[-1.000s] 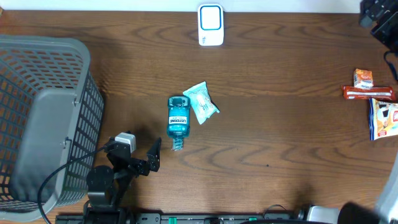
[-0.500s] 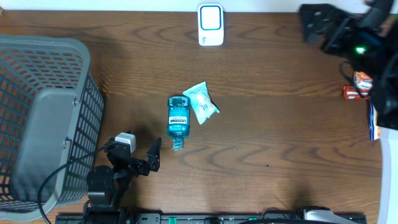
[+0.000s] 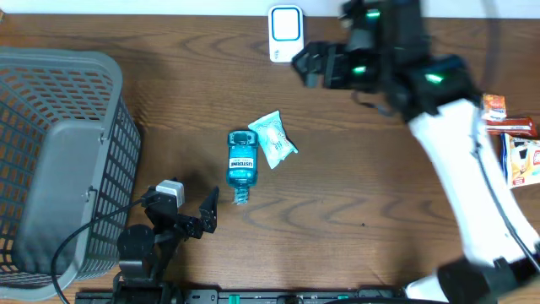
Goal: Scan the item barcode
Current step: 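Move the right gripper back over the green wet-wipes pack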
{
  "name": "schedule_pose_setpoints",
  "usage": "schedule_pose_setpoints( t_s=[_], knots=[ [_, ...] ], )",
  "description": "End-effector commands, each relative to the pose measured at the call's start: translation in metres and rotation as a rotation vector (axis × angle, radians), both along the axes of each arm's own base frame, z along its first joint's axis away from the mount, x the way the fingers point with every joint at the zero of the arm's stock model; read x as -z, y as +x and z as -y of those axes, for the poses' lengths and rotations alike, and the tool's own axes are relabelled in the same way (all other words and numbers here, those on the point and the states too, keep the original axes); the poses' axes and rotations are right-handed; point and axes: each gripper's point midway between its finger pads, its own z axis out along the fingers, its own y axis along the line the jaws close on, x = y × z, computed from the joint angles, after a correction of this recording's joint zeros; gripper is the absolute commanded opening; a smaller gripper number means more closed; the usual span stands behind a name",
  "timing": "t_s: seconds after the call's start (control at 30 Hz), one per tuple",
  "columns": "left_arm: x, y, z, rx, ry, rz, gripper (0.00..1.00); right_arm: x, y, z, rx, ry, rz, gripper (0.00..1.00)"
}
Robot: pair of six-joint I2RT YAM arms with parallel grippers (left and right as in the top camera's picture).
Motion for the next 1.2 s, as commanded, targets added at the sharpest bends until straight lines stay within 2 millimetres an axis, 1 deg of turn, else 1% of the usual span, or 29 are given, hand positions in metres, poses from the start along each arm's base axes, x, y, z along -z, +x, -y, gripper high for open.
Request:
schedule_pose_setpoints(
  t_s=[0.0, 0.03, 0.1, 0.2, 0.33, 0.4, 0.47, 0.5, 0.53, 0.57, 0.6, 0.67, 0.77, 0.87, 0.93, 1.0, 1.1, 1.17],
  knots=[
    [0.013, -0.003, 0.001, 0.009, -0.001, -0.042, 0.98, 0.050, 0.001, -0.024, -0.070, -0.067, -0.104, 0.75],
    [0.013, -0.003, 0.001, 0.009, -0.001, -0.042, 0.98, 0.067, 0.001, -0.029, -0.080, -0.084, -0.140, 0.71],
    [0.013, -0.003, 0.001, 0.009, -0.001, -0.042, 0.98, 0.097, 0.002, -0.035, -0.090, -0.115, -0.210, 0.67],
    [0.013, -0.003, 0.001, 0.009, -0.001, -0.042, 0.98, 0.145, -0.002, -0.039, -0.103, -0.170, -0.329, 0.65],
    [0.013, -0.003, 0.001, 0.009, -0.001, -0.042, 0.98, 0.184, -0.005, -0.040, -0.138, -0.223, -0.404, 0.61],
    [0.013, -0.003, 0.001, 0.009, -0.001, -0.042, 0.98, 0.200, -0.008, -0.039, -0.140, -0.240, -0.445, 0.61],
    [0.013, -0.003, 0.001, 0.009, -0.001, -0.042, 0.98, 0.210, -0.012, -0.042, -0.179, -0.263, -0.451, 0.61],
    [0.013, -0.003, 0.001, 0.009, -0.001, -0.042, 0.98, 0.217, -0.014, -0.045, -0.247, -0.294, -0.423, 0.65],
    [0.013, -0.003, 0.001, 0.009, -0.001, -0.042, 0.98, 0.222, -0.014, -0.046, -0.278, -0.322, -0.406, 0.69],
    [0.013, -0.003, 0.001, 0.009, -0.001, -0.042, 0.98, 0.229, -0.013, -0.044, -0.295, -0.387, -0.380, 0.78],
    [0.013, -0.003, 0.001, 0.009, -0.001, -0.042, 0.98, 0.236, -0.011, -0.039, -0.283, -0.448, -0.364, 0.84],
    [0.013, -0.003, 0.001, 0.009, -0.001, -0.042, 0.98, 0.247, -0.006, -0.031, -0.256, -0.566, -0.331, 0.87],
    [0.013, -0.003, 0.001, 0.009, -0.001, -0.042, 0.98, 0.261, -0.003, -0.029, -0.248, -0.665, -0.302, 0.89],
    [0.013, -0.003, 0.001, 0.009, -0.001, -0.042, 0.98, 0.271, -0.007, -0.040, -0.297, -0.693, -0.280, 0.89],
    [0.013, -0.003, 0.001, 0.009, -0.001, -0.042, 0.98, 0.274, -0.009, -0.047, -0.316, -0.699, -0.268, 0.89],
    [0.013, -0.003, 0.001, 0.009, -0.001, -0.042, 0.98, 0.274, -0.007, -0.053, -0.317, -0.709, -0.238, 0.89],
    [0.013, -0.003, 0.001, 0.009, -0.001, -0.042, 0.98, 0.273, 0.002, -0.054, -0.294, -0.757, -0.179, 0.88],
    [0.013, -0.003, 0.001, 0.009, -0.001, -0.042, 0.98, 0.275, 0.004, -0.055, -0.287, -0.781, -0.161, 0.86]
  ],
)
